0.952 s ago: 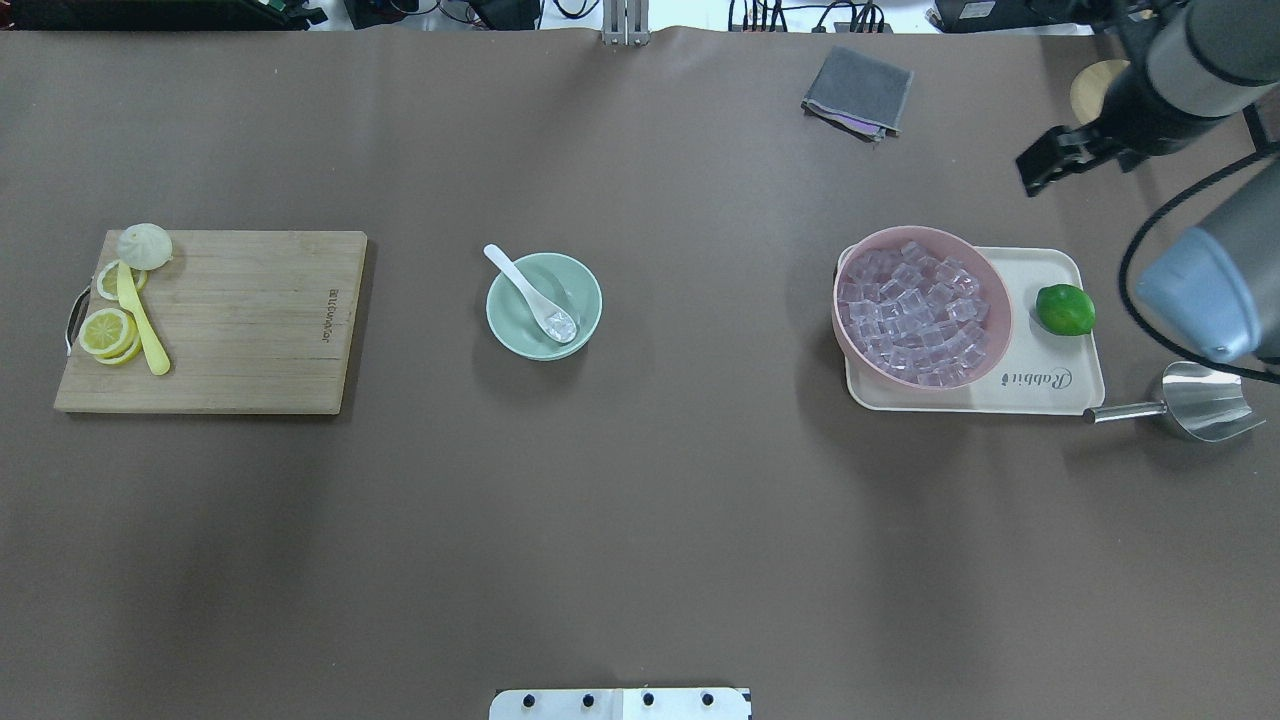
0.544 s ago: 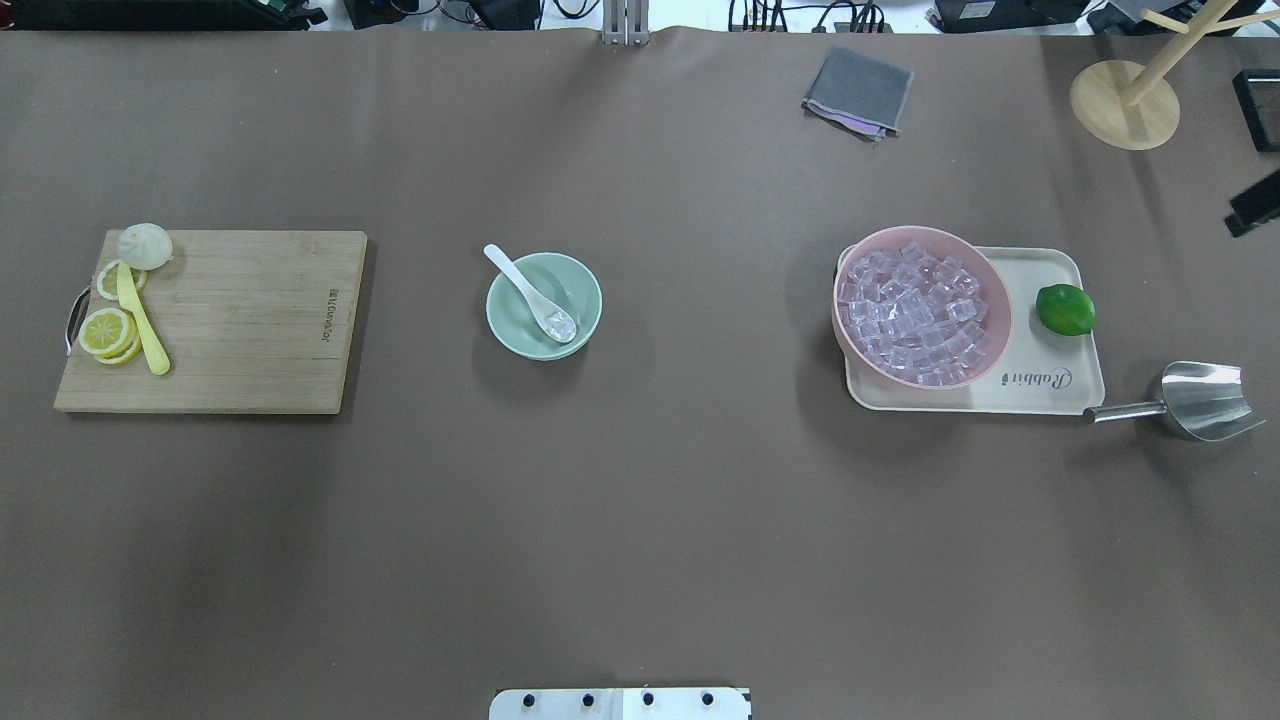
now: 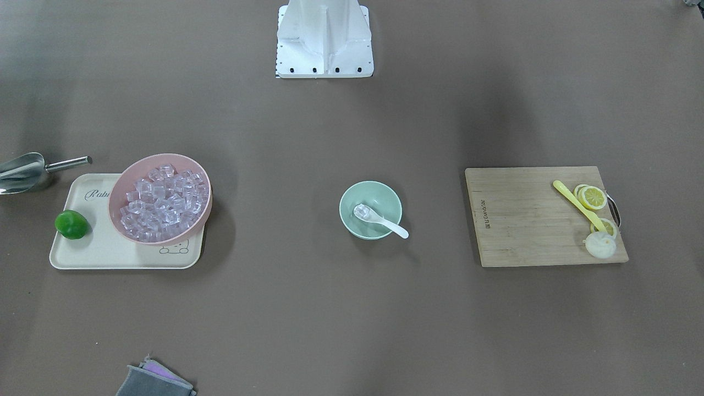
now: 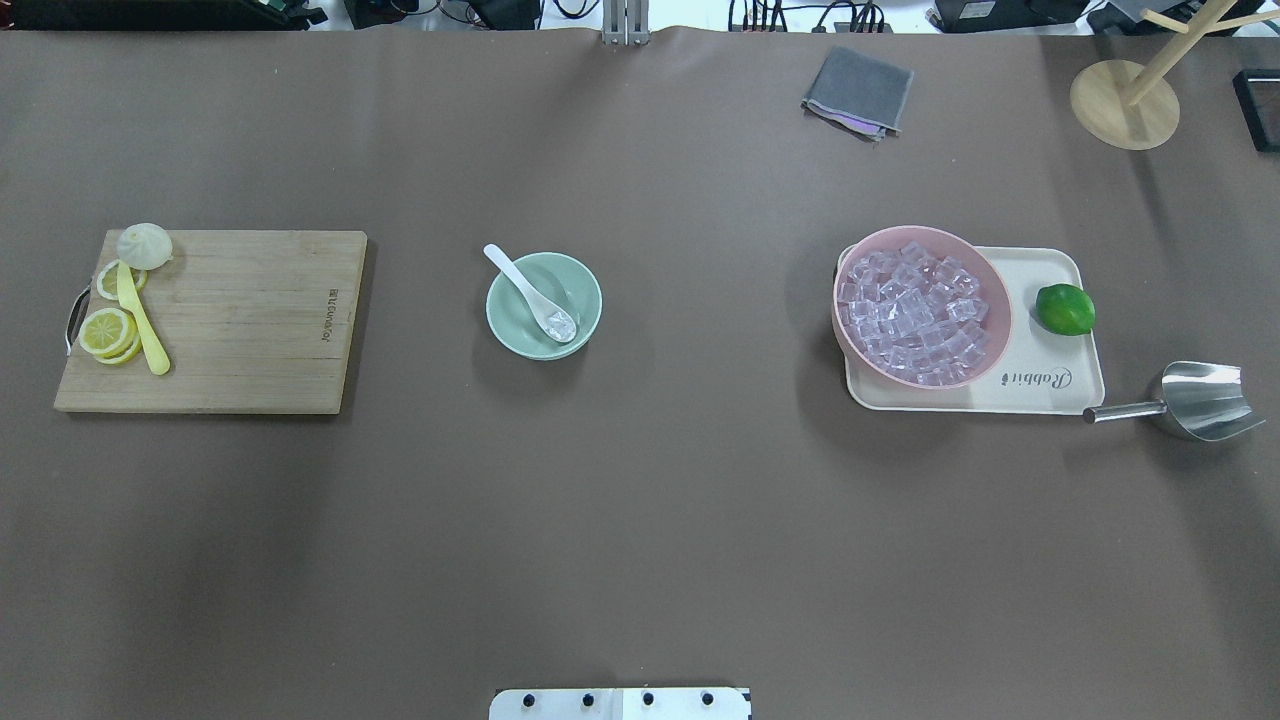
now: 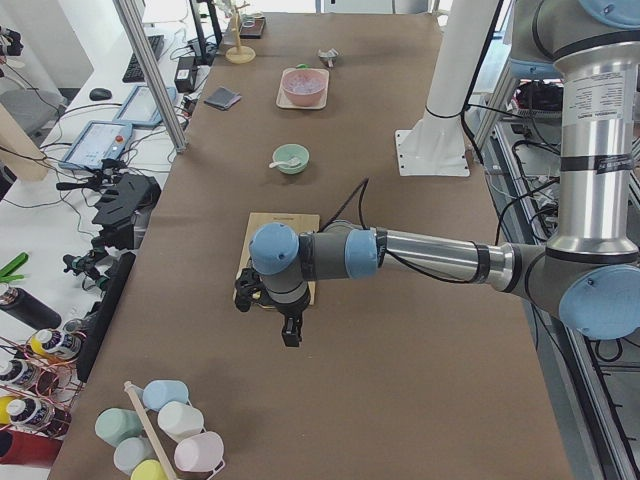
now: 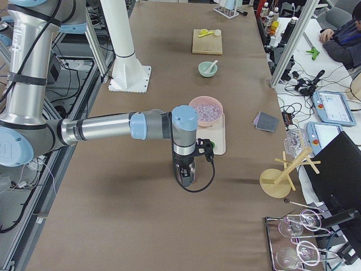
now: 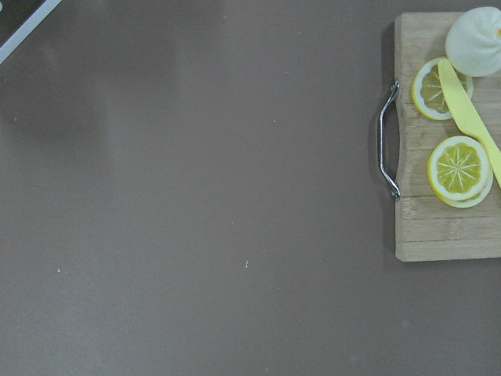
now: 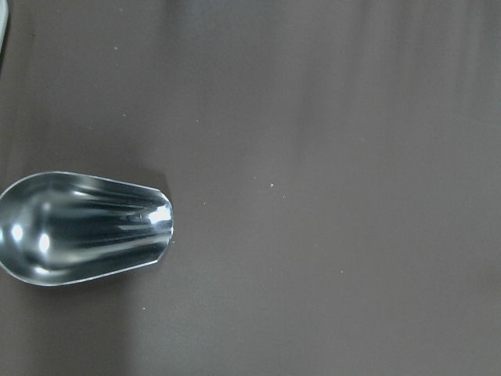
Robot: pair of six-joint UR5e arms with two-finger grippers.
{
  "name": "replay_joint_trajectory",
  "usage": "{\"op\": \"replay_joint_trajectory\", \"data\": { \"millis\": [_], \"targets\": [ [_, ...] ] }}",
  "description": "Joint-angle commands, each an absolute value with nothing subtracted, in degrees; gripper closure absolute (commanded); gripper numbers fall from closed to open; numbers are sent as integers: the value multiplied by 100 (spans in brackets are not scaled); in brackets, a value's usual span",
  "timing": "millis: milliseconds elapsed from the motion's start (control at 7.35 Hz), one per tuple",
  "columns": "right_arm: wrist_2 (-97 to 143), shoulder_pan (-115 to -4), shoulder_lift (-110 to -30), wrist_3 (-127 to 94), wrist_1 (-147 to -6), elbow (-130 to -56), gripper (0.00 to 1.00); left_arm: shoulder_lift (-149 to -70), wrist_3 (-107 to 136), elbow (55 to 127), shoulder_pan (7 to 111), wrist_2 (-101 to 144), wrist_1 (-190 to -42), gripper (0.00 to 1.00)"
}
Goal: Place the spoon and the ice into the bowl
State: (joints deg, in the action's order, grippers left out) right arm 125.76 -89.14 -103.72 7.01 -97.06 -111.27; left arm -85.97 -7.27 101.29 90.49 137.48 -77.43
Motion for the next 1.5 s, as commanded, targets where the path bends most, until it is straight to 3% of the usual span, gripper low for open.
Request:
{"op": "replay_joint_trajectory", "data": {
  "millis": [0,1360],
  "targets": [
    [12726,-9070,-10547,729,-9694,-11144,0,-8596,-738,10116,9053,13737,-7752,1],
    [13552,-9053,-10661,756,-9536,-11030,0,-8587,-729,10125,9079,13746,-7752,1]
  ]
}}
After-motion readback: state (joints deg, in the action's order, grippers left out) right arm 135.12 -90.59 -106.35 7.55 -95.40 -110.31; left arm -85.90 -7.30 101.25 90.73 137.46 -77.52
